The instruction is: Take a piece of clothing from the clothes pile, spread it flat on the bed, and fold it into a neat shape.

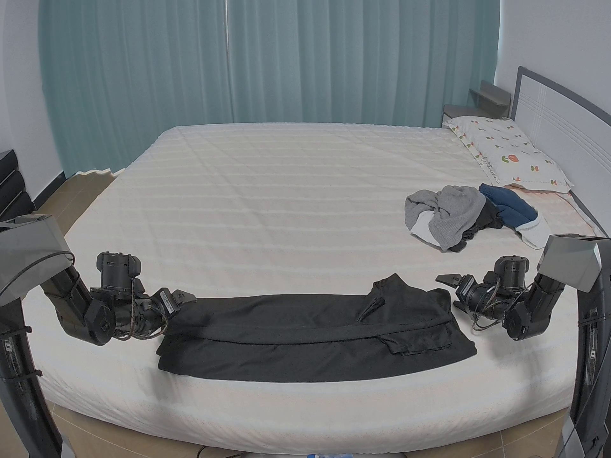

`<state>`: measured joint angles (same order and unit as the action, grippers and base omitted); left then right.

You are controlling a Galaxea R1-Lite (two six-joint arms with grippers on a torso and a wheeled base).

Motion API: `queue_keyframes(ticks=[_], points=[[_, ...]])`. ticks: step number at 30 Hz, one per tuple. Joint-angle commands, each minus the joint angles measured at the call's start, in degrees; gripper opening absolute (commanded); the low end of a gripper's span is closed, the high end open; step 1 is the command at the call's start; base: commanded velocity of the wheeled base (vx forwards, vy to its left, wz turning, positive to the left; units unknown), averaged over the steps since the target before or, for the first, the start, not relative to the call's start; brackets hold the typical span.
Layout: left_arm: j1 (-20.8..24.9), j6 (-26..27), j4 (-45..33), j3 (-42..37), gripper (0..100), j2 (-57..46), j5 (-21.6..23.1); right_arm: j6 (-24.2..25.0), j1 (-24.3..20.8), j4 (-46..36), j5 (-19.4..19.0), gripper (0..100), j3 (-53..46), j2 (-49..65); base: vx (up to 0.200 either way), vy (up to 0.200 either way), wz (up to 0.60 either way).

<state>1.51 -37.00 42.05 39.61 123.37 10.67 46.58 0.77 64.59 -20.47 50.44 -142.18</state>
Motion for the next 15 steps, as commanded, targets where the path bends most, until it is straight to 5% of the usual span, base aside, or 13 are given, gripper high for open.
queue_keyframes(ticks=[1, 3, 15], points=[[0.1, 0.9, 0.2, -2.4, 100, -1.6, 4.5, 0.0, -0.2, 0.0, 0.0, 100, 0.0, -0.1, 0.0, 0.0, 0.0], [0.1, 1.1, 0.2, -2.4, 100, -1.2, 7.7, 0.0, -0.2, 0.0, 0.0, 100, 0.0, -0.1, 0.0, 0.0, 0.0], [-0.2, 9.8, -0.3, -5.5, 100, 0.7, 8.1, 0.0, -0.1, 0.0, 0.0, 100, 0.0, -0.1, 0.0, 0.0, 0.0]])
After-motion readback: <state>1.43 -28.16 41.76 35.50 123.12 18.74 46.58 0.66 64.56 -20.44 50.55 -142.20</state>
